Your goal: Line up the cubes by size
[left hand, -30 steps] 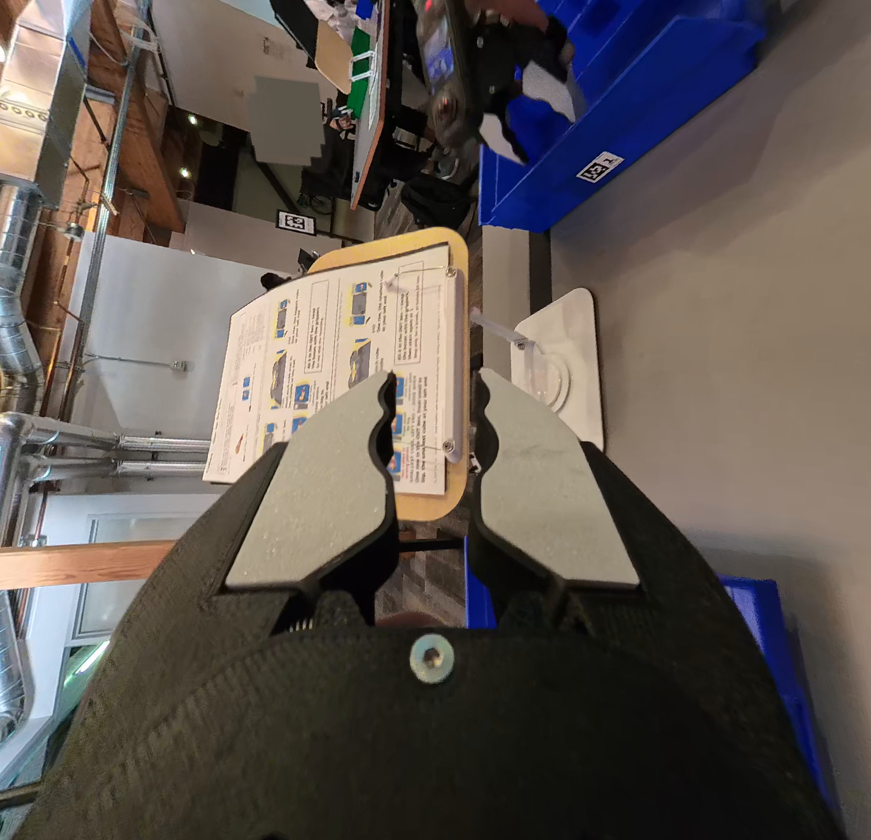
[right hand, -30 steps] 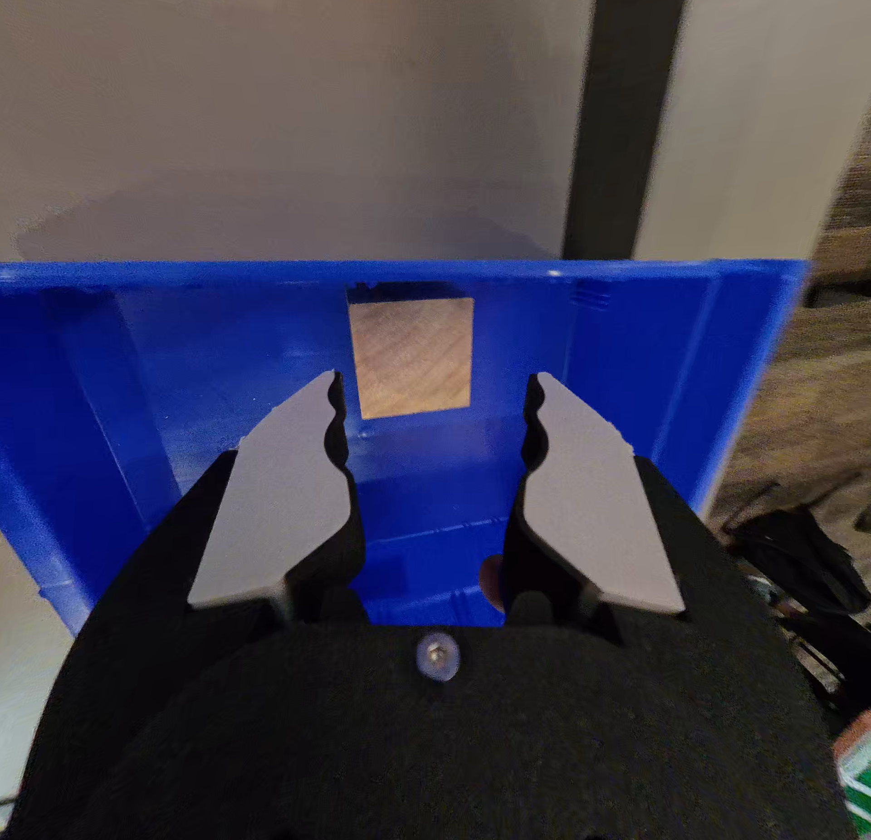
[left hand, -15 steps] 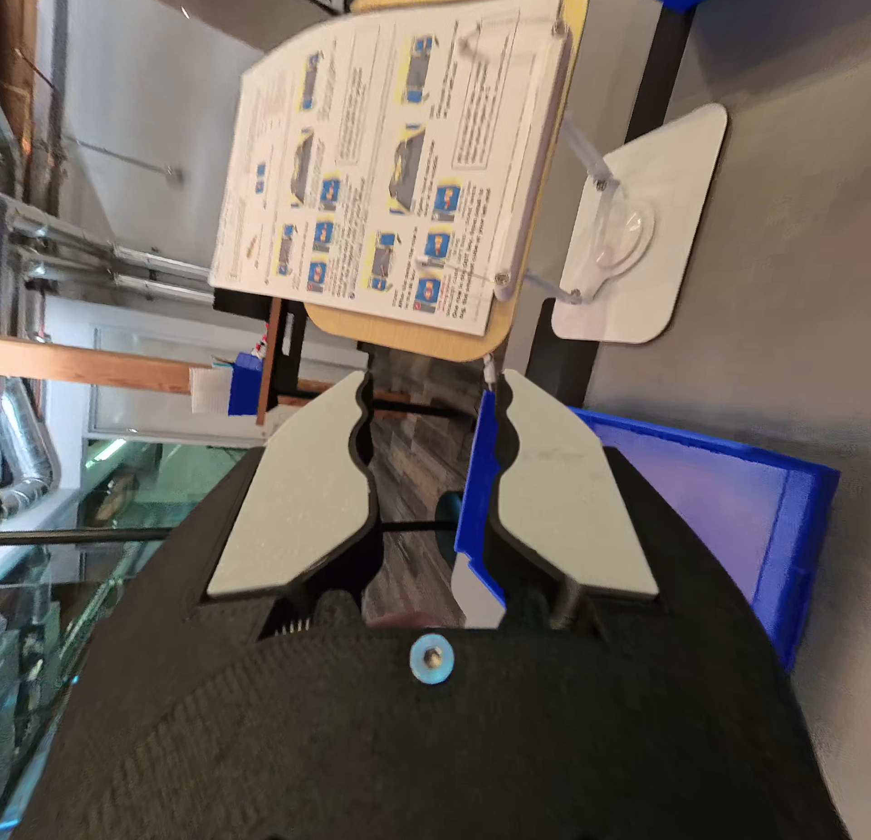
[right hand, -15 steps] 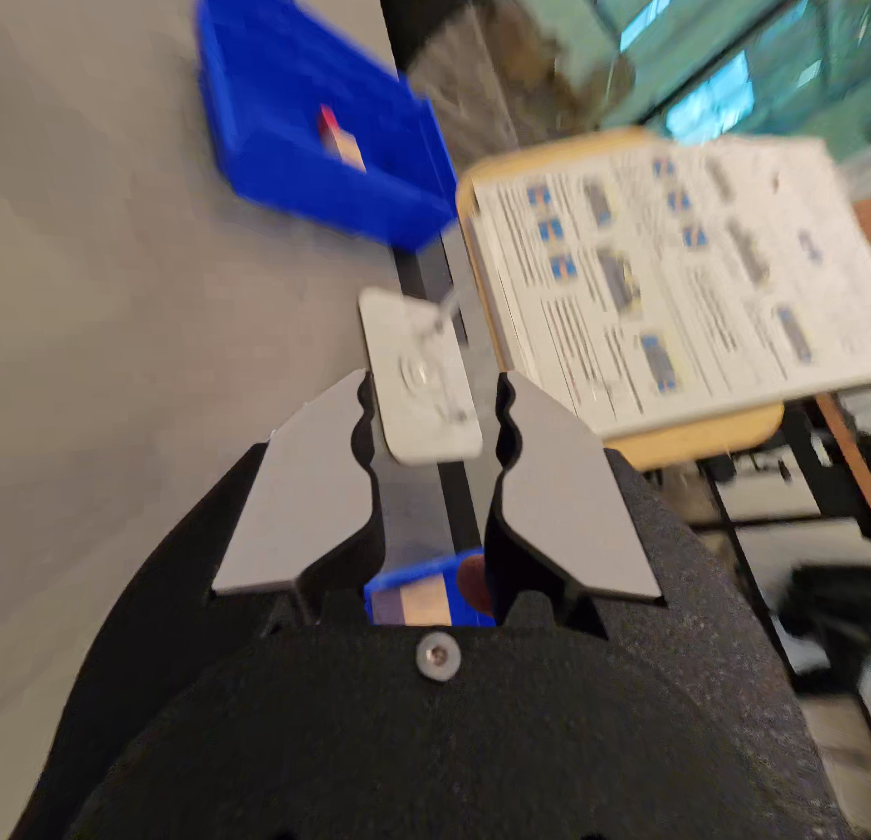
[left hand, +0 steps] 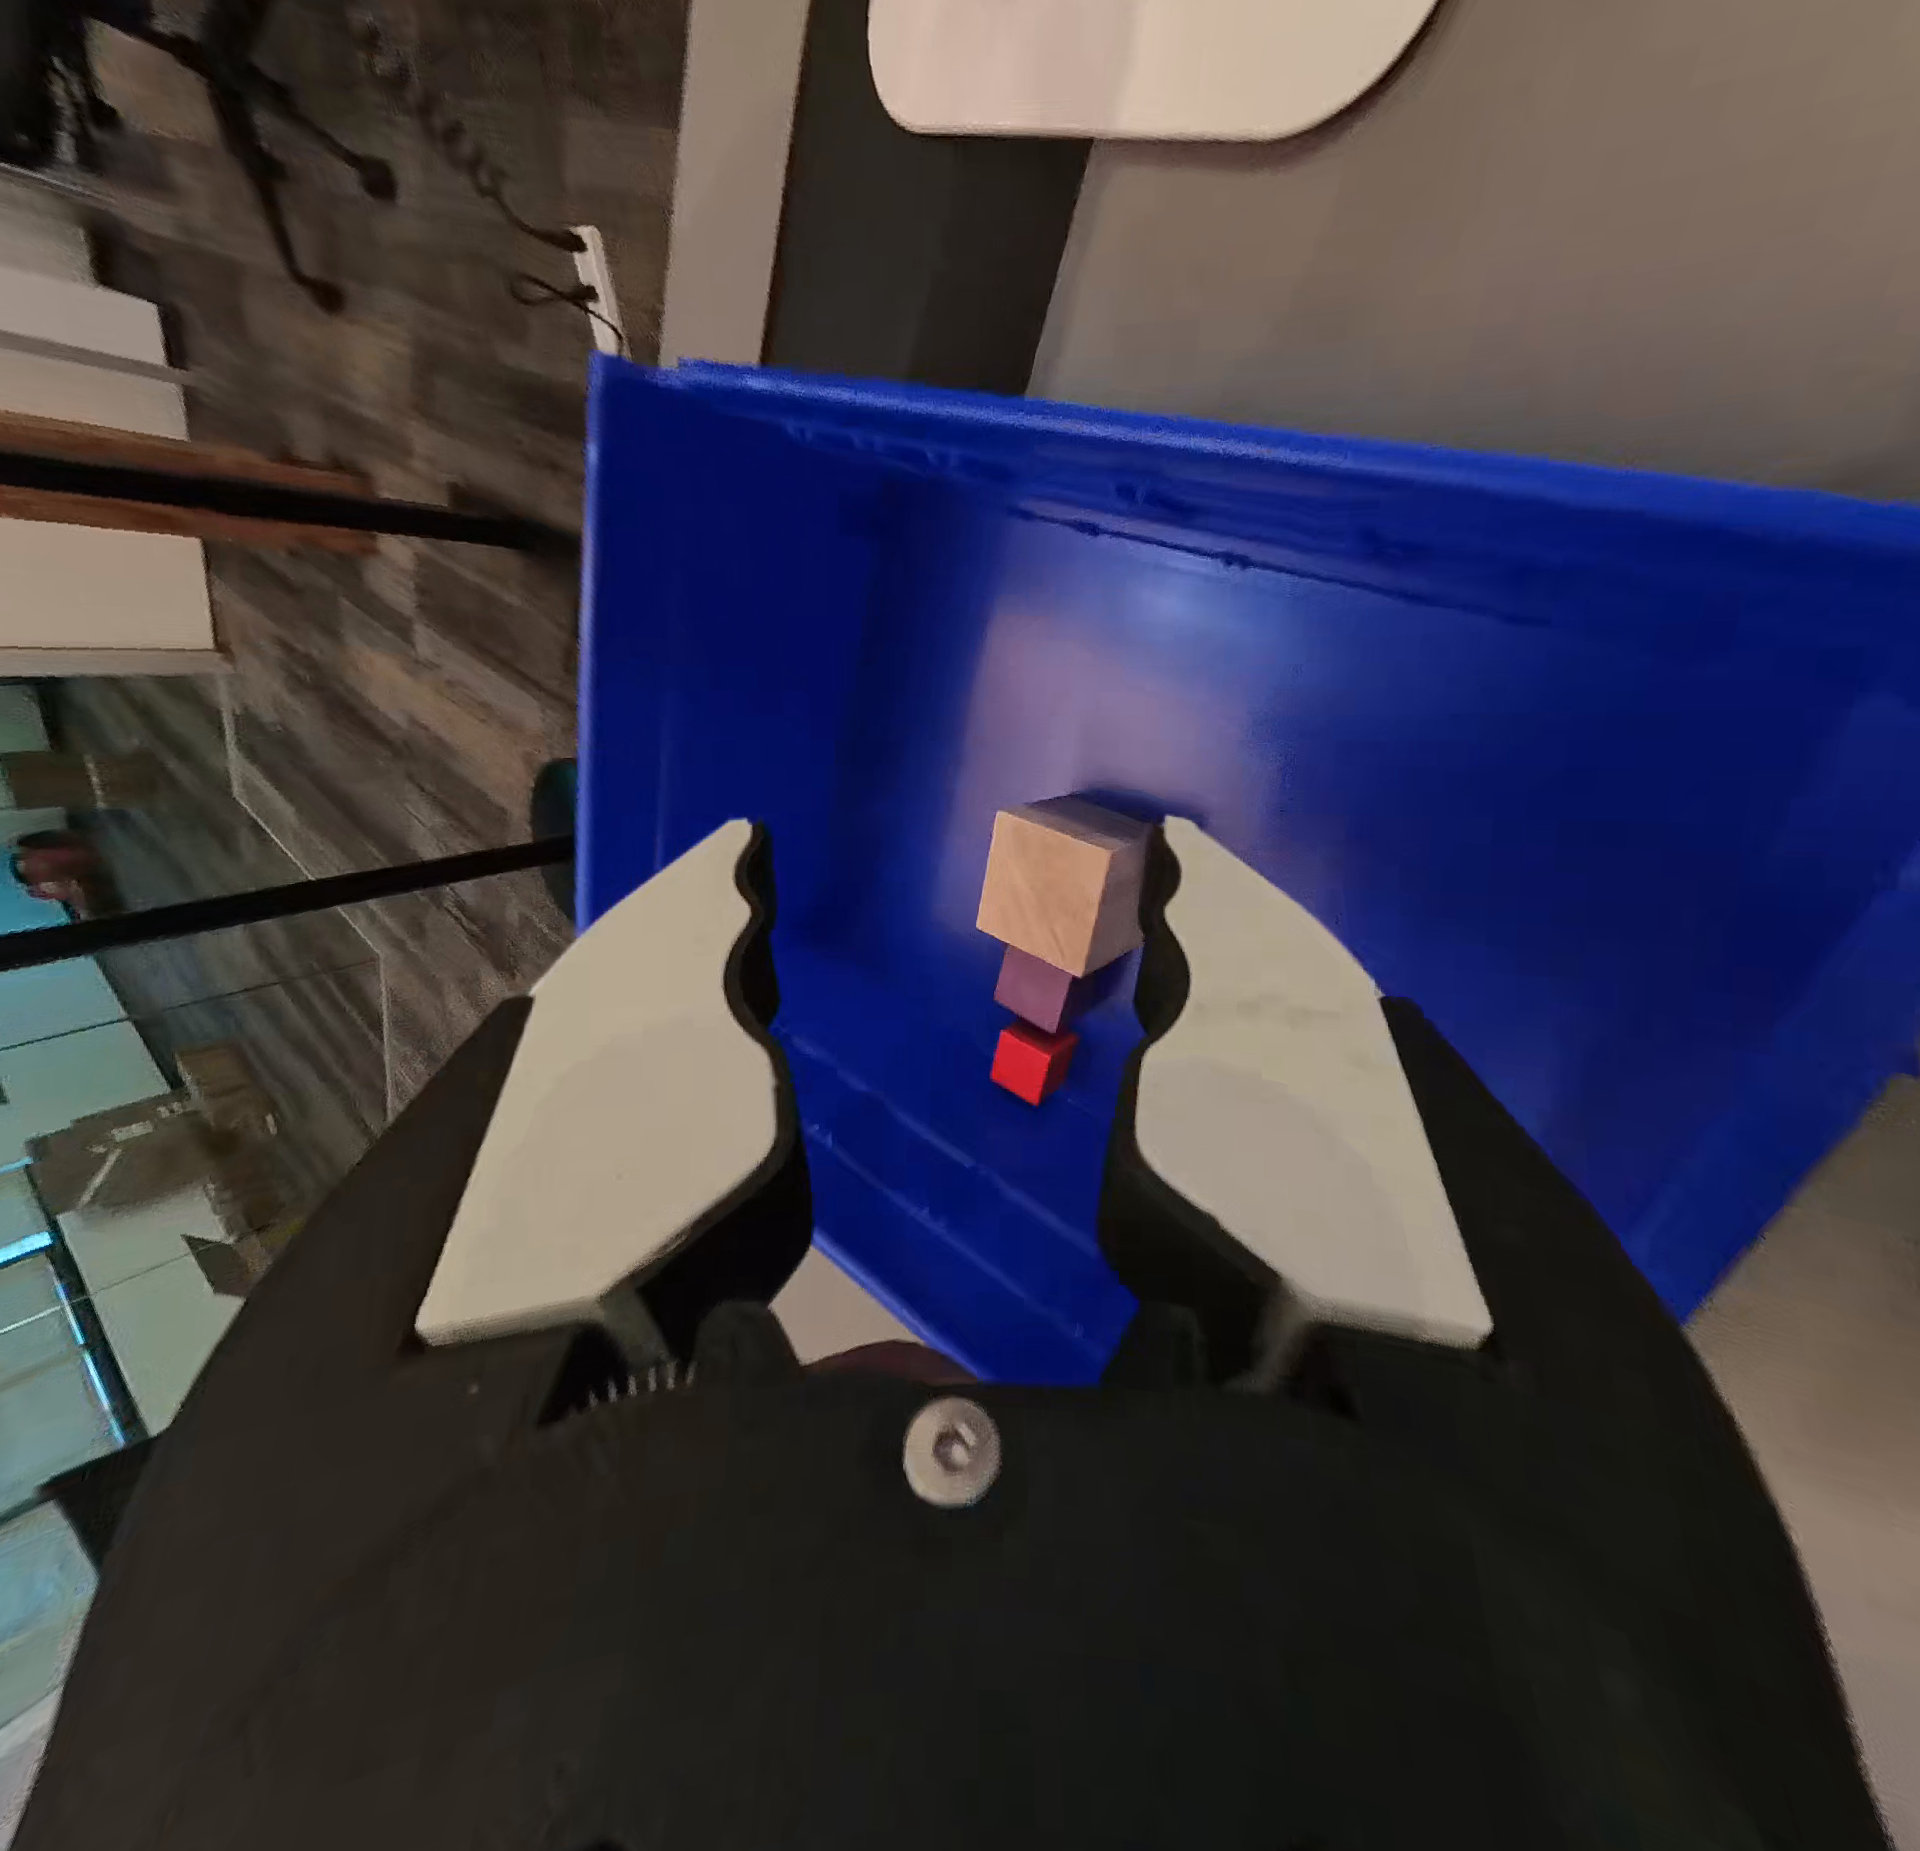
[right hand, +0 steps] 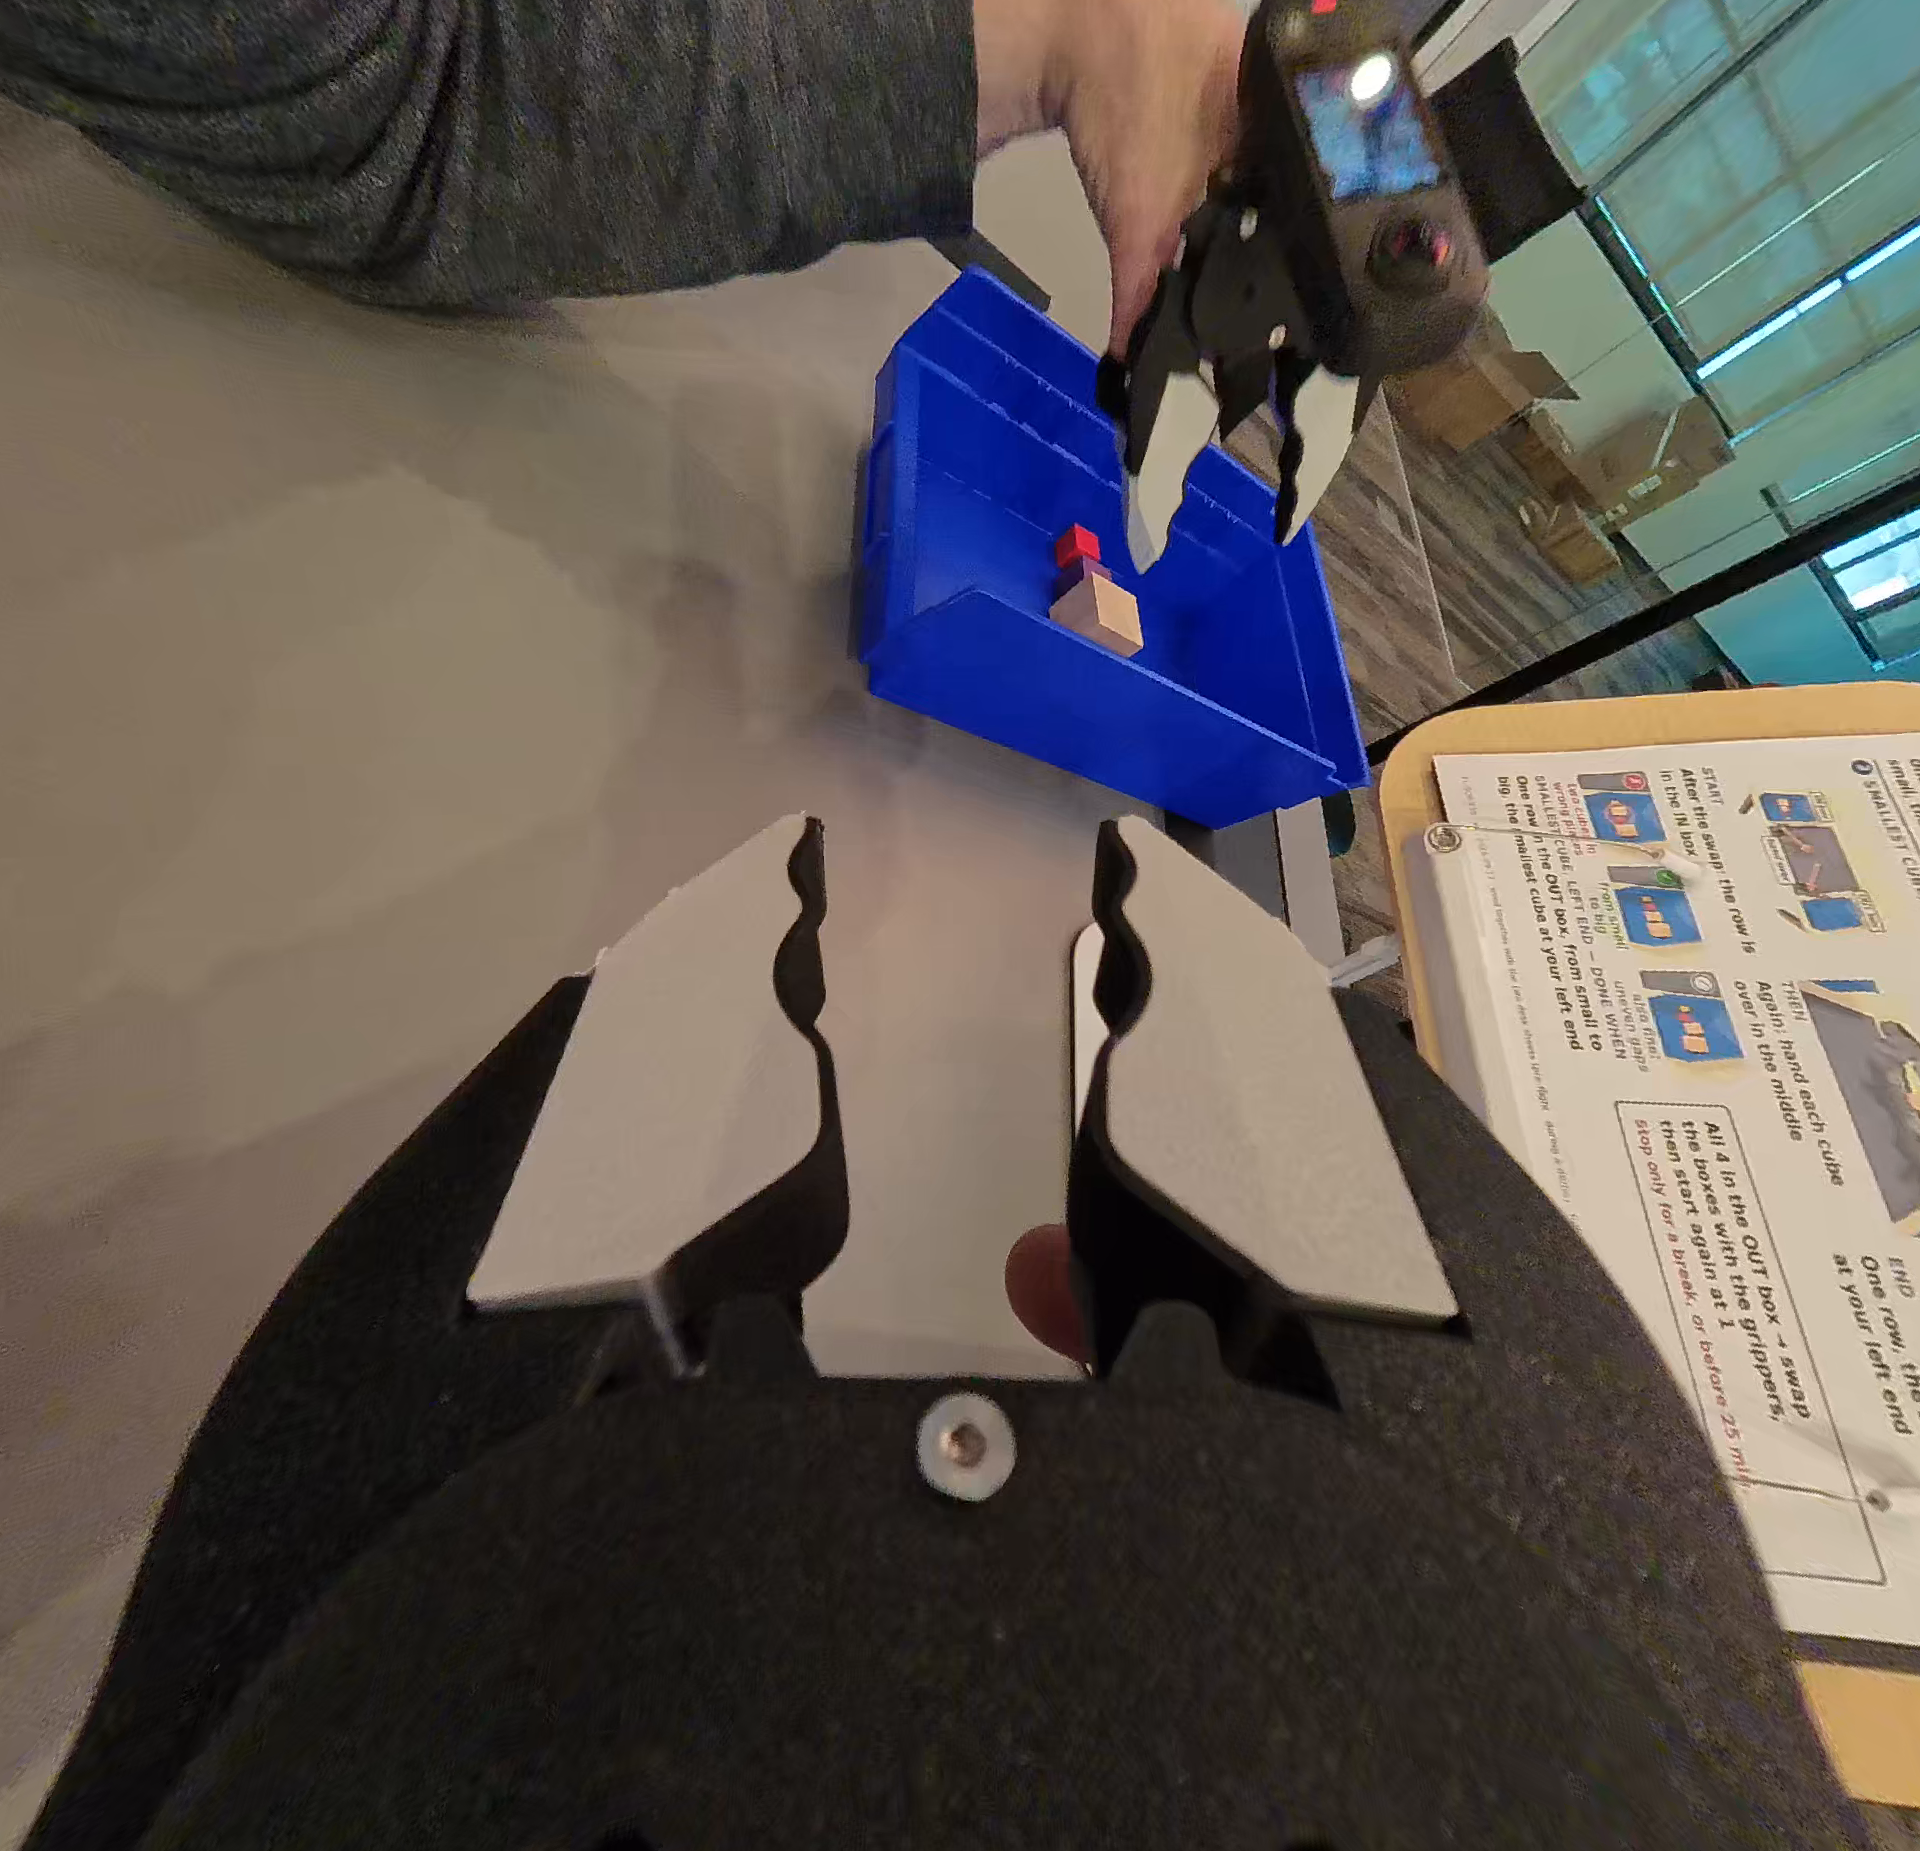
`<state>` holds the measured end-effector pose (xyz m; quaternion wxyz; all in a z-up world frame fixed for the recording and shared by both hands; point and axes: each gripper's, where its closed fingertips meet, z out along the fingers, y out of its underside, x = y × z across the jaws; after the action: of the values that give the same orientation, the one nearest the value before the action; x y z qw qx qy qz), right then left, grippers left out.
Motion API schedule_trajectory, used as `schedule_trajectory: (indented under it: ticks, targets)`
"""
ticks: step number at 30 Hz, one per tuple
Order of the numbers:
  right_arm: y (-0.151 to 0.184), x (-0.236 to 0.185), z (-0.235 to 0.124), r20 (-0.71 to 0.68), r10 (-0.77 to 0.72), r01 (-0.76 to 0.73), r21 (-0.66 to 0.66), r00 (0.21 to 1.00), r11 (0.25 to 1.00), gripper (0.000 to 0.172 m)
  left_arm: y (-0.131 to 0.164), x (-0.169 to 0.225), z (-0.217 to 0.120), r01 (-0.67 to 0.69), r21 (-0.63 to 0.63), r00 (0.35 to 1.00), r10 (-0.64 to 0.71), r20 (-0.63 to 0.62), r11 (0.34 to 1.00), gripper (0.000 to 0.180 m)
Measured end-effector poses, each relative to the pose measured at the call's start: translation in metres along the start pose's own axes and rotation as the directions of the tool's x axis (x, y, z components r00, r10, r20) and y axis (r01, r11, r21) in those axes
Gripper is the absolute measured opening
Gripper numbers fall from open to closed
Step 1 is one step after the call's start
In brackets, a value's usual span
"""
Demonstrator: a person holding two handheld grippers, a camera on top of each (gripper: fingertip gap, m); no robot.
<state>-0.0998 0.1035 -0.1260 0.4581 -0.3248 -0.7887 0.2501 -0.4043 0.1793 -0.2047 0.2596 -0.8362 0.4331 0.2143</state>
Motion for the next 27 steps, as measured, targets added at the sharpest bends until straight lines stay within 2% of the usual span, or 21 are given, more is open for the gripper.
schedule_trajectory:
  ticks: [6,13,18,27]
  targets:
    - [-0.001,-0.003,-0.001,0.021,0.013,-0.013,0.012,1.000,1.000,0.049,0.032,0.021,0.047,0.029,-0.124,0.989,-0.046,-0.138,0.992,0.074]
    - [0.000,-0.009,0.004,0.048,0.007,-0.007,0.005,0.999,1.000,0.048,0.059,0.033,0.080,0.018,-0.224,0.979,-0.063,-0.194,0.974,0.071]
    - [0.001,-0.010,0.006,0.054,0.006,-0.006,-0.001,0.999,1.000,0.048,0.062,0.035,0.089,0.028,-0.250,0.975,-0.082,-0.207,0.968,0.055]
    - [0.001,-0.009,0.006,0.051,0.007,-0.007,0.002,0.999,1.000,0.048,0.060,0.032,0.088,0.017,-0.234,0.979,-0.064,-0.195,0.972,0.051]
